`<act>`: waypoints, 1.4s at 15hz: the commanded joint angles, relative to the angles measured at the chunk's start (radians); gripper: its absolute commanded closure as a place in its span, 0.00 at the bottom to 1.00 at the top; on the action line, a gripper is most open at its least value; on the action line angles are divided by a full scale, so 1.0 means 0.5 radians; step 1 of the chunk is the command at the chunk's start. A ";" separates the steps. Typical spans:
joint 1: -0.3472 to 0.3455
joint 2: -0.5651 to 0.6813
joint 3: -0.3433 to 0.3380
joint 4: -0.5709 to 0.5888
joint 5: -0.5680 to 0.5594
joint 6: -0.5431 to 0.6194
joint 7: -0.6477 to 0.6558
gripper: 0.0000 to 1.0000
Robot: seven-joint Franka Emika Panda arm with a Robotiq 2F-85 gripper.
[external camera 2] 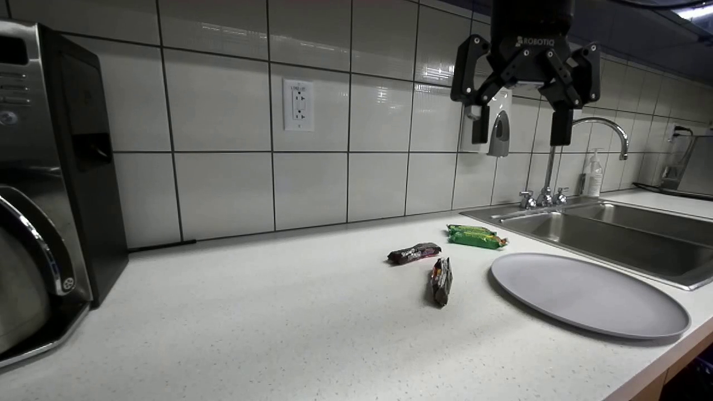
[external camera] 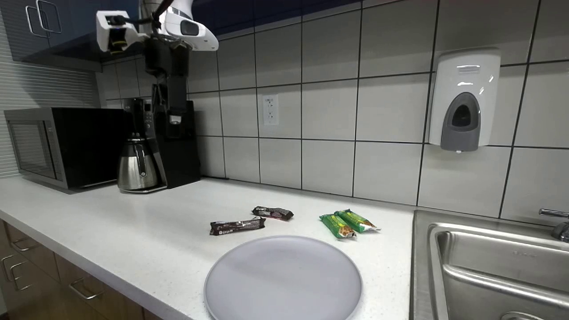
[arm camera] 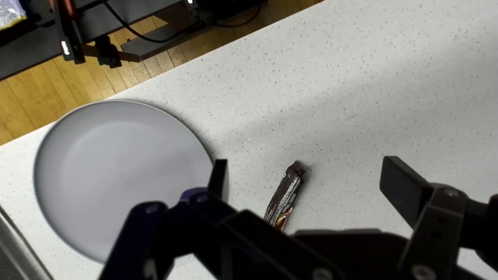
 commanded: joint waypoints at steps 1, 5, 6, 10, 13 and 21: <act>-0.029 0.013 0.034 -0.071 0.001 0.201 0.153 0.00; -0.028 0.079 0.036 -0.102 -0.018 0.377 0.268 0.00; -0.029 0.104 0.036 -0.104 -0.022 0.416 0.294 0.00; -0.029 0.225 0.031 -0.091 -0.050 0.552 0.383 0.00; -0.028 0.328 0.025 -0.063 -0.095 0.624 0.450 0.00; -0.011 0.606 -0.022 0.096 -0.287 0.673 0.608 0.00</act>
